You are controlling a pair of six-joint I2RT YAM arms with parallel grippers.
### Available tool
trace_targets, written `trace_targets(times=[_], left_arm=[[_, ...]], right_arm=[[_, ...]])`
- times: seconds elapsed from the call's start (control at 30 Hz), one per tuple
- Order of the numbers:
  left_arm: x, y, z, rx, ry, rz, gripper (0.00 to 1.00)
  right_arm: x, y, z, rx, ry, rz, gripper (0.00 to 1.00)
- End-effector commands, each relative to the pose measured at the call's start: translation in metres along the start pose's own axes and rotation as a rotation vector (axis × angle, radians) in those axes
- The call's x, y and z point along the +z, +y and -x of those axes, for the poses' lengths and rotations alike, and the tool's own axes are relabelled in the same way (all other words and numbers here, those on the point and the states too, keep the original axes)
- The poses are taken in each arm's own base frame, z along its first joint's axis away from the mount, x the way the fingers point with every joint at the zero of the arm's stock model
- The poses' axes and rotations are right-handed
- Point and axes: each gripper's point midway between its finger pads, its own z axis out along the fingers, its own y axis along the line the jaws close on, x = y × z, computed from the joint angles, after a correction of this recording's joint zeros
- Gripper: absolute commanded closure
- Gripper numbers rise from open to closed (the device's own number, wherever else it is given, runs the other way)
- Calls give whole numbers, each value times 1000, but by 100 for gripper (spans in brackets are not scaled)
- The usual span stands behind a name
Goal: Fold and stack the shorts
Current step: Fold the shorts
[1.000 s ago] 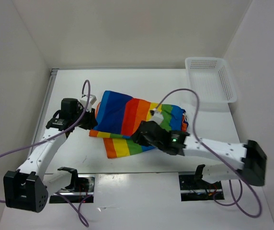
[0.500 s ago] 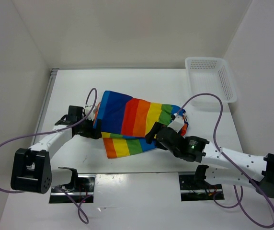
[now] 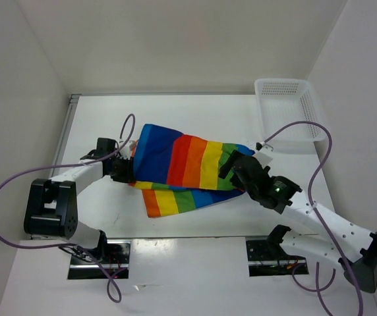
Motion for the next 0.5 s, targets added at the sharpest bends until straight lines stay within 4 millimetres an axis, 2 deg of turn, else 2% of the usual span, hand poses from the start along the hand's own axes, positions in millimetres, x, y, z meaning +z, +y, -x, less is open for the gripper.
trace_targets(times=[0.0, 0.03, 0.07, 0.13, 0.2, 0.33, 0.4, 0.43, 0.47], left_arm=[[-5, -7, 20, 9, -24, -49, 73], [-12, -9, 31, 16, -42, -48, 84], [-16, -9, 33, 17, -43, -37, 87], [-28, -13, 38, 23, -58, -36, 93], [-38, -22, 45, 36, -90, -67, 99], [-46, -28, 56, 52, -125, -88, 100], [-46, -29, 62, 58, -138, -96, 100], [-50, -30, 74, 71, -169, -94, 100], [-50, -29, 79, 73, -174, -93, 100]], right_arm=[[-7, 5, 22, 45, -12, 58, 0], [-11, 2, 31, 60, -39, 65, 0], [-11, 0, 30, 61, -27, 73, 0], [-9, -9, 41, 97, -40, 57, 0], [-2, -12, 32, 112, 28, 55, 4], [28, -17, 8, 148, 141, -41, 7], [34, -26, 9, 152, 143, -89, 9], [37, -28, 15, 169, 127, -96, 10], [40, -35, 11, 176, 141, -115, 15]])
